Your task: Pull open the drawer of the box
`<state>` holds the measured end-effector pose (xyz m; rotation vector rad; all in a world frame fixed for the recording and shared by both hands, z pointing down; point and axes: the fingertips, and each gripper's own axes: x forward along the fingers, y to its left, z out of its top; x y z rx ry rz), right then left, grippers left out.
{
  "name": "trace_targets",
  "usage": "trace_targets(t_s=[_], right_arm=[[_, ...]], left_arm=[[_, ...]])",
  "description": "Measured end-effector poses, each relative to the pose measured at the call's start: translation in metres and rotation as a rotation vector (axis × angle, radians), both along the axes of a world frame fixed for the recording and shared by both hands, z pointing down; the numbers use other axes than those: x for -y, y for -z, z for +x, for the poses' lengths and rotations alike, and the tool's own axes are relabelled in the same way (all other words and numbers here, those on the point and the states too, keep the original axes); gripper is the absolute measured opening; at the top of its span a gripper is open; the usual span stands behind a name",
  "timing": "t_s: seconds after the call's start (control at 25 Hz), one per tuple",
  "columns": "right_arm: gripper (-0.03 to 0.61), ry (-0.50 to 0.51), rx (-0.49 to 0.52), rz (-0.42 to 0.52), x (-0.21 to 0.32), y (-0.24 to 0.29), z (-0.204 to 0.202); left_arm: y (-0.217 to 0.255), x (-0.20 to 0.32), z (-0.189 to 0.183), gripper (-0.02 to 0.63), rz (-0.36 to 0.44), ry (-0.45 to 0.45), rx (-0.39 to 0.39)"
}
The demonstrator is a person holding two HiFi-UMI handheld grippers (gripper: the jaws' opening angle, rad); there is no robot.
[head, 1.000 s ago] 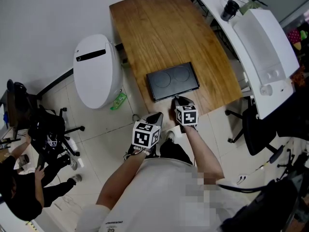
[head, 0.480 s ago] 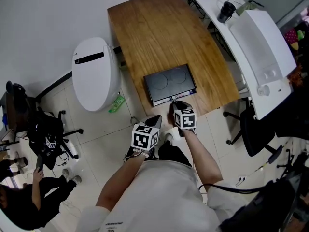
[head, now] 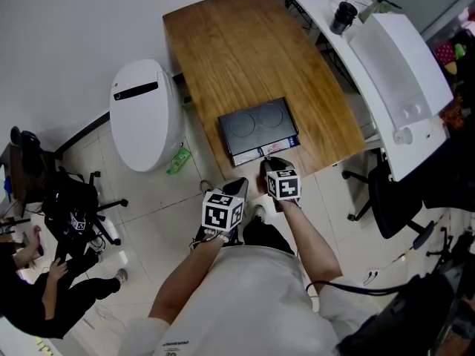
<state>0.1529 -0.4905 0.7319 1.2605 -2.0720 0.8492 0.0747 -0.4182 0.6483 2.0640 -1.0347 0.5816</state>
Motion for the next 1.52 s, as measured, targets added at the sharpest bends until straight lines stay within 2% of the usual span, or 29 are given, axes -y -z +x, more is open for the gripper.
trace_targets(t_s=[1.52], right_arm=[[0.055, 0.034, -0.024, -0.036, -0.044, -0.007, 0.015]], left_arm=[[0.010, -0.005, 0.000, -0.002, 0.028, 0.071, -0.032]])
